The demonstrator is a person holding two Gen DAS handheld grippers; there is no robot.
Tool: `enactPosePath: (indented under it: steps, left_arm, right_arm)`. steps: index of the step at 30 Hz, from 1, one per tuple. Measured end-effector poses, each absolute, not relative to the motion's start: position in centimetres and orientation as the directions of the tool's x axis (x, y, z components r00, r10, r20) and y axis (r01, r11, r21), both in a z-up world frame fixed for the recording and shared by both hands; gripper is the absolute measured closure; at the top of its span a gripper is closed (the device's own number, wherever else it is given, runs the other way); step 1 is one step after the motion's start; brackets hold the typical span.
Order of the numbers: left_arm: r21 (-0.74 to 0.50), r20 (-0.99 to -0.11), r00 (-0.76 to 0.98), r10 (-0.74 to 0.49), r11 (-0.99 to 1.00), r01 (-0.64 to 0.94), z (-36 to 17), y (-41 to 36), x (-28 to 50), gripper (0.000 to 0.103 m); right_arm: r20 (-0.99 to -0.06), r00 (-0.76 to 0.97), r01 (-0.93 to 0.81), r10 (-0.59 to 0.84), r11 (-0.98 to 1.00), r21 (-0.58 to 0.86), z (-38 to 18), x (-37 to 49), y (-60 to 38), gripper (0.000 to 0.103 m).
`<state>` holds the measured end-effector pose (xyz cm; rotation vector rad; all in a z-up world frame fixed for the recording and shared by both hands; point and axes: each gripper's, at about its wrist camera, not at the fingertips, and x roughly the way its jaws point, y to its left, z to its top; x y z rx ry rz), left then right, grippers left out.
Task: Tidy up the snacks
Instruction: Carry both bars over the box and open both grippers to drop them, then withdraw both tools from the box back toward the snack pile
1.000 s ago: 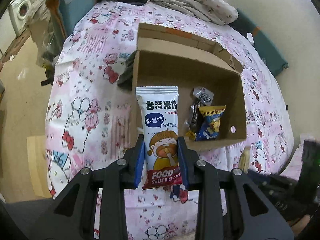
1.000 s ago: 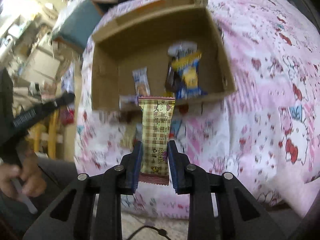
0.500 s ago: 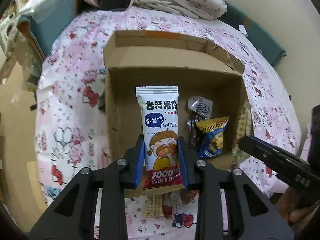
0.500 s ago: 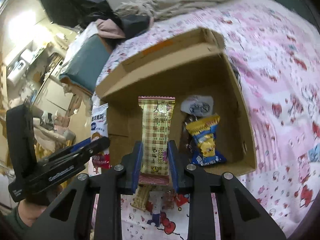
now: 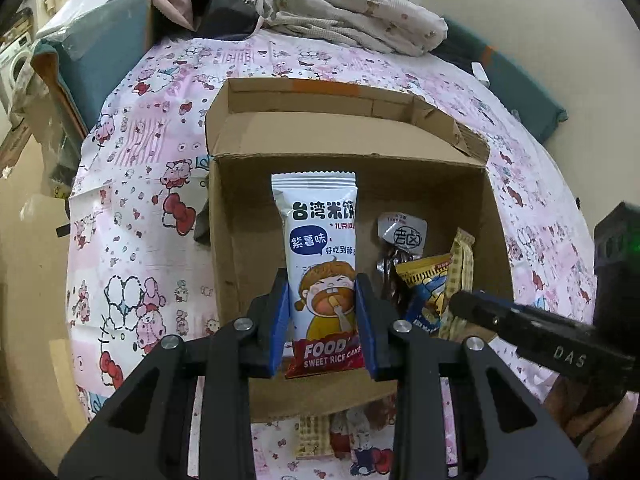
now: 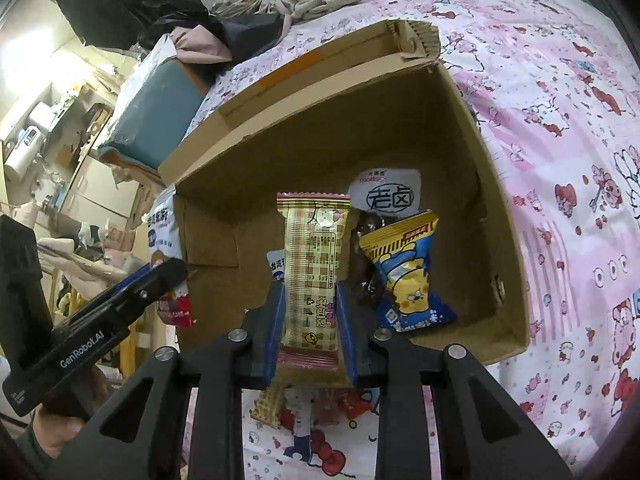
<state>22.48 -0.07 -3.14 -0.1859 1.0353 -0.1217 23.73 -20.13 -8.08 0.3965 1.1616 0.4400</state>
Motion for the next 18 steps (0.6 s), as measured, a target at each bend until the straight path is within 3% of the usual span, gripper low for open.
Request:
enactPosePath:
  steps: [10,12,13,14,15,16,18]
  left_arm:
    - [-0.188,-0.841,0.509,-0.183,0.981,0.042,-3.2,-0.8,22.2,0.075]
    - [-0.196,-0.836,0.514,-0.191,0.98,0.045,-2.9,-0.7,22.1,0.067]
    - [-0.2,-0.834,0.516,-0.195,0.979,0.046,-2.8,-0.6,22.1,0.052]
    - [-0.198,-0.83,0.523,-0.191,0.979,0.043,-2.6,-0.6,21.9,0.034]
    - [-0.195,-0.826,0.532,-0.185,0.98,0.038,-2.4,-0.5,21.8,0.026]
    - [-0.192,-0.82,0.544,-0.178,0.981,0.031,-2.2,-0.4,21.6,0.019]
    - [-0.199,-0.814,0.55,-0.184,0.979,0.034,-2.0,-0.3,21.5,0.018]
  right_arm:
    - [-0.748,0.345,-0.079,0.567,0.812,0.579,-8.1,23.9,-20.8,0.072]
    - [-0.745,0.353,-0.078,0.566,0.812,0.579,-7.9,23.9,-20.9,0.065]
    - [-0.747,0.357,-0.075,0.561,0.814,0.576,-7.7,23.9,-21.0,0.058]
    - [-0.745,0.362,-0.073,0.561,0.813,0.577,-7.6,23.9,-21.0,0.04]
    - [-0.74,0.374,-0.069,0.559,0.813,0.579,-7.4,23.8,-21.2,0.031]
    - [-0.739,0.384,-0.066,0.554,0.815,0.576,-7.2,23.8,-21.3,0.03]
    - [-0.742,0.391,-0.063,0.545,0.82,0.569,-6.8,23.8,-21.4,0.03]
